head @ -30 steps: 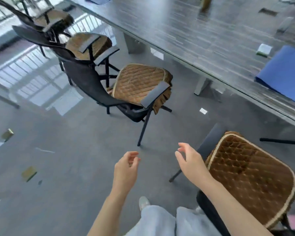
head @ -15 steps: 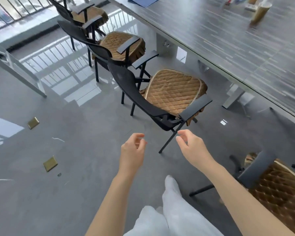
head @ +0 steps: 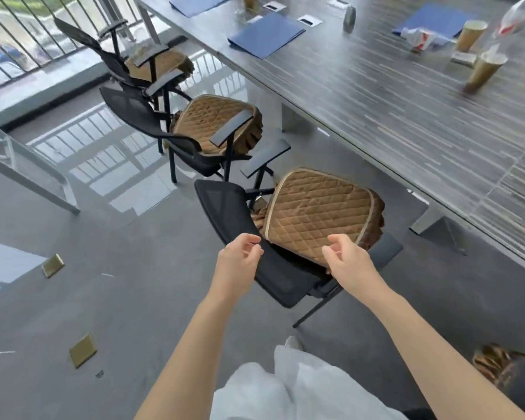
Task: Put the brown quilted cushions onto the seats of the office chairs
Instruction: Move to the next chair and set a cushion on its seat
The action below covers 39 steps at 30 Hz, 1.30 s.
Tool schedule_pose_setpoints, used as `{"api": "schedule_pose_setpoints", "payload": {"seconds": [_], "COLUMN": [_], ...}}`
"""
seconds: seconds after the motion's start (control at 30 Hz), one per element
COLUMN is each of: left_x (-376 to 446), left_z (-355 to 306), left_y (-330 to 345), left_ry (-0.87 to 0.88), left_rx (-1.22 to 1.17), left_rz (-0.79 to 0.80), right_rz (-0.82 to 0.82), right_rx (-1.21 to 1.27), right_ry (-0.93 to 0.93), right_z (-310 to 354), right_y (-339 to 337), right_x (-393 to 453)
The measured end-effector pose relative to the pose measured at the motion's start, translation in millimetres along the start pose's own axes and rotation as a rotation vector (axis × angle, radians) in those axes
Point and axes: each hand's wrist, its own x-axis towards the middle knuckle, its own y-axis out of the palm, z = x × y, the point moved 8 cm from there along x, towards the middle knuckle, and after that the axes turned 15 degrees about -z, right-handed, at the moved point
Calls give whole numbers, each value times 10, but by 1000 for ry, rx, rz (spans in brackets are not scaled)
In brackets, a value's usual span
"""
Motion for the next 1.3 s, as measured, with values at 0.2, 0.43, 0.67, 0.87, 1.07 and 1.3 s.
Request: {"api": "schedule_pose_setpoints", "payload": {"seconds": [0.2, 0.43, 0.67, 0.87, 1.07, 1.3], "left_x": [880, 1868, 2864, 3385, 3771, 4129], "left_z": [-253, -231, -85, 192, 619, 1263], "left_y": [318, 861, 1423, 1982, 2685, 3521], "left_ry": [62, 109, 131, 147, 174, 266], "left_rx": [85, 243, 424, 568, 671, 777], "left_rz": [81, 275, 523, 692, 791, 832], "right_rz": [-33, -92, -160, -207, -265, -384], "right_rx": [-3, -20, -6, 37, 37, 14], "right_ry": [77, 220, 494, 713, 900, 1072], "right_z": [138, 143, -44, -504, -1314, -2326], "right_y": [92, 300, 617, 890, 1152, 1601], "right_x": [736, 1446, 1951, 2109, 2326, 2570]}}
